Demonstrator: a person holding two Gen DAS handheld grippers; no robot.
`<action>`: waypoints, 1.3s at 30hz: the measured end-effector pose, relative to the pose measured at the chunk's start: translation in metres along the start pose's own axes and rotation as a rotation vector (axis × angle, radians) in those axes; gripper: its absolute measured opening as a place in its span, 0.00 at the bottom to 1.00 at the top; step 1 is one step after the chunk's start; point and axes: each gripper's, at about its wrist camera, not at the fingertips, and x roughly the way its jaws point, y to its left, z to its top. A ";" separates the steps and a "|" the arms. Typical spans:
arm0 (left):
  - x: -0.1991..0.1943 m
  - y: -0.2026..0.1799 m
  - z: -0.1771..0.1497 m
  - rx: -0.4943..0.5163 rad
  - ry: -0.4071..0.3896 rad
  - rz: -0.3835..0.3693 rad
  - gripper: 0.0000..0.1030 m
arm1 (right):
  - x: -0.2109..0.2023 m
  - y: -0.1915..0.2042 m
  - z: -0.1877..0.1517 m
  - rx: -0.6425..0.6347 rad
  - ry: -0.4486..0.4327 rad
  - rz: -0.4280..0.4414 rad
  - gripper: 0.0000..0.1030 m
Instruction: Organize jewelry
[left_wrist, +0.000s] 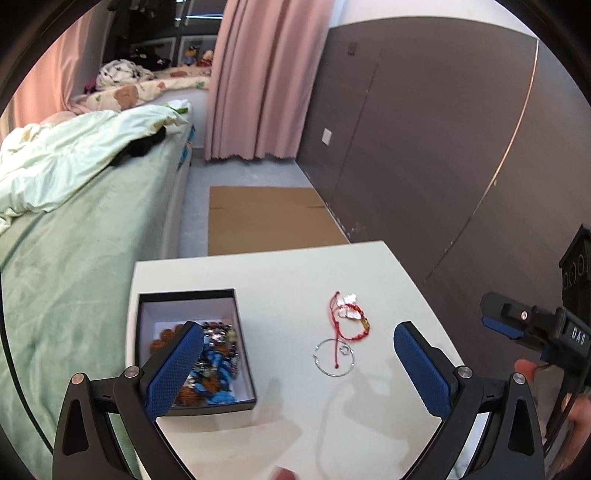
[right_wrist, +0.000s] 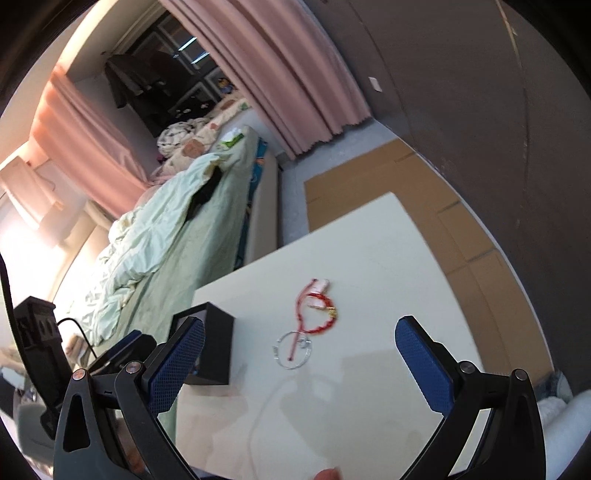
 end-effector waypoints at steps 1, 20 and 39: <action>0.007 -0.003 -0.001 0.007 0.017 -0.011 0.97 | 0.001 -0.004 0.001 0.014 0.006 -0.007 1.00; 0.101 -0.044 -0.037 0.140 0.239 -0.031 0.78 | 0.003 -0.054 0.013 0.125 0.043 -0.059 1.00; 0.136 -0.056 -0.053 0.259 0.250 0.056 0.50 | 0.005 -0.056 0.015 0.139 0.049 -0.058 1.00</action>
